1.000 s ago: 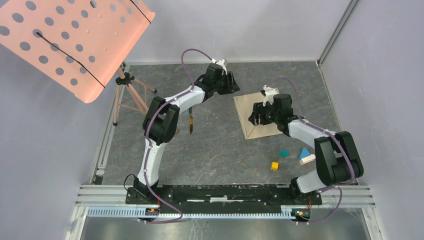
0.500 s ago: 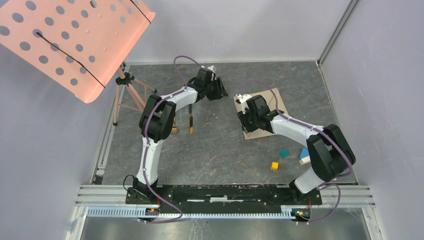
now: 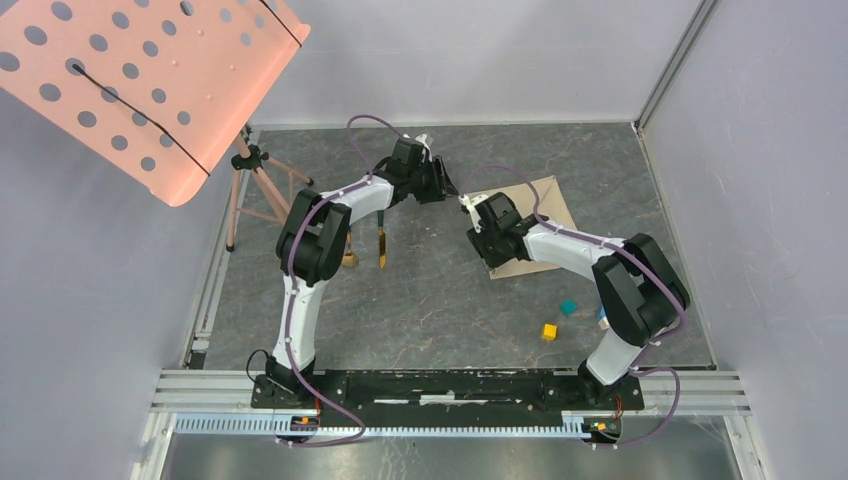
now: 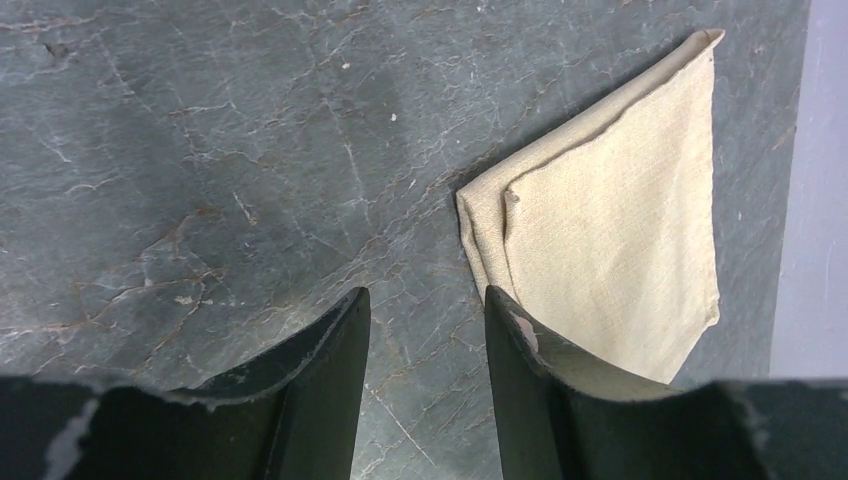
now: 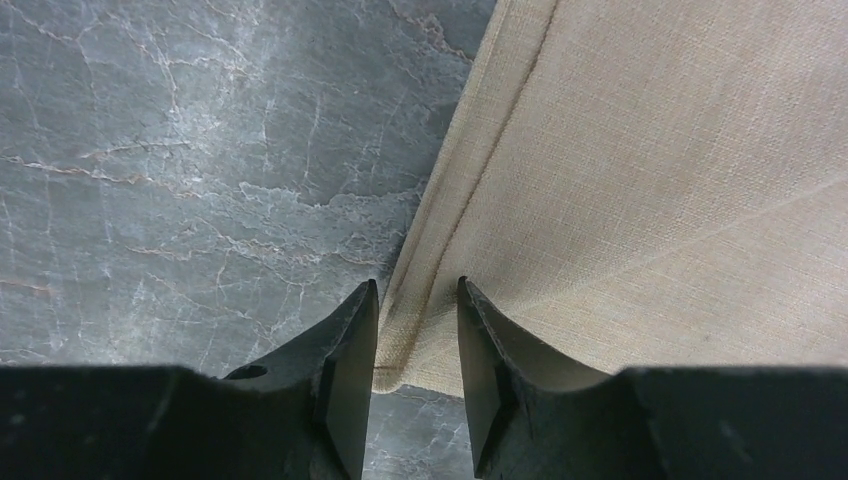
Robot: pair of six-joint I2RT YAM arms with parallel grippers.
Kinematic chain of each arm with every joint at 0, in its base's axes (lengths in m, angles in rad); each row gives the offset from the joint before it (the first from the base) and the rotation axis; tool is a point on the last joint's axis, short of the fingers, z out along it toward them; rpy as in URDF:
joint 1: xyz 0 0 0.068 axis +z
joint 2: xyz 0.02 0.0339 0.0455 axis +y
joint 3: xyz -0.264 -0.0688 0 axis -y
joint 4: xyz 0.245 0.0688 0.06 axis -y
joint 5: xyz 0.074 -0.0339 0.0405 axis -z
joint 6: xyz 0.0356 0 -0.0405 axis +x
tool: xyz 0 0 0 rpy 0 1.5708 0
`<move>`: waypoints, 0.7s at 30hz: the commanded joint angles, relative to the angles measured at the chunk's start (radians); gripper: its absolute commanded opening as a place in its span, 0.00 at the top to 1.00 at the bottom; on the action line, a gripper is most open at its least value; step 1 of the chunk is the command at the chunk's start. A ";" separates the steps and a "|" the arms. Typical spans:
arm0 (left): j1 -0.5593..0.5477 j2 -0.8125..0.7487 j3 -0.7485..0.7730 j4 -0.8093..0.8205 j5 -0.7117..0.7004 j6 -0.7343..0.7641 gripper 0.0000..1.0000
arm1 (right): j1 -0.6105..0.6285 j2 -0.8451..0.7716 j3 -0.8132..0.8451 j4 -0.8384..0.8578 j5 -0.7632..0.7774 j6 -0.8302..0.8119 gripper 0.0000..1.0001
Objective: Fold the napkin into a case and place the utensils inside
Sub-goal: Pick up the upper triangle-folded napkin from the center of the board.
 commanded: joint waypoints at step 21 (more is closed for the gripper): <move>-0.001 -0.102 -0.122 0.180 0.052 -0.167 0.34 | 0.017 0.054 -0.069 0.120 0.118 -0.039 0.99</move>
